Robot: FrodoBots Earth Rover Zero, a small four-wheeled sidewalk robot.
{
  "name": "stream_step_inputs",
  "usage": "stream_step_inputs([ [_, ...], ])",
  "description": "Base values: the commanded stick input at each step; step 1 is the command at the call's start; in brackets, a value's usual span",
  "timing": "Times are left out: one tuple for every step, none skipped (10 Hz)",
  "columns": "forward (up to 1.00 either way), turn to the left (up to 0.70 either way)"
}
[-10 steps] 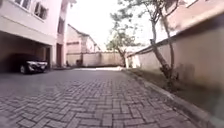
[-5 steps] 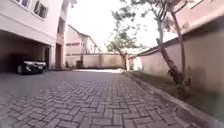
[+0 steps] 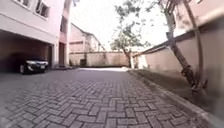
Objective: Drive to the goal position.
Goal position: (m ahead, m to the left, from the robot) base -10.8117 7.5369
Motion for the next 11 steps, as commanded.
stream_step_inputs([
  [0.0,0.7],
  [0.0,0.7],
  [0.0,0.7],
  [0.0,0.7],
  [0.0,0.7],
  [0.0,0.7],
  [0.0,0.7],
  [0.0,0.7],
  [0.0,0.7],
  [0.0,0.7],
  [0.0,0.7],
])
